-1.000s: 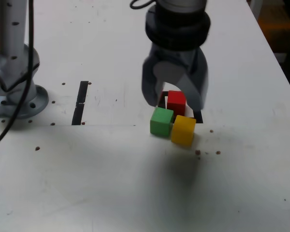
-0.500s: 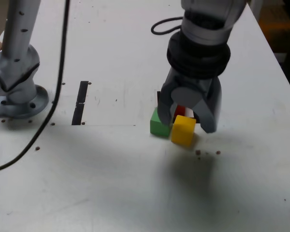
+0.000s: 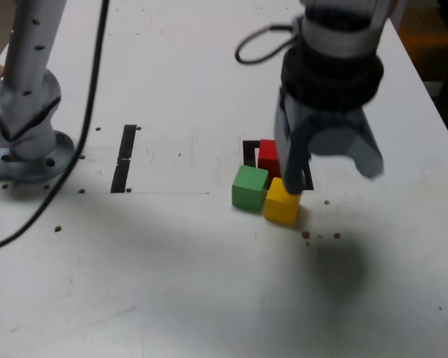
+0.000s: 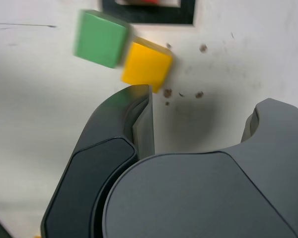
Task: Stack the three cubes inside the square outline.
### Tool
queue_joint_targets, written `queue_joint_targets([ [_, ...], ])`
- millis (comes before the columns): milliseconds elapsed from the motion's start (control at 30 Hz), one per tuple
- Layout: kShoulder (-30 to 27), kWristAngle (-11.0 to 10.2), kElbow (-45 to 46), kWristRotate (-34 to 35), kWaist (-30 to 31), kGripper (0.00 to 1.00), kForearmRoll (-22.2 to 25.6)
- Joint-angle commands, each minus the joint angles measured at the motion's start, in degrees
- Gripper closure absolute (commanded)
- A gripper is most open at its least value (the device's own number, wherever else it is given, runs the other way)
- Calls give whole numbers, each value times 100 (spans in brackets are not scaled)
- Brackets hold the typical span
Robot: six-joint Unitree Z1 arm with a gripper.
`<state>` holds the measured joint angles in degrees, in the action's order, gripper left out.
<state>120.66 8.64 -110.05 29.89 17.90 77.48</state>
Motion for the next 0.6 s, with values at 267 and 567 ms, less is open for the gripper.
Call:
queue_joint_targets([
  [267,-124,945,-104,2886,15,24,1082],
  [567,-389,1779,311,3699,-37,24,1080],
])
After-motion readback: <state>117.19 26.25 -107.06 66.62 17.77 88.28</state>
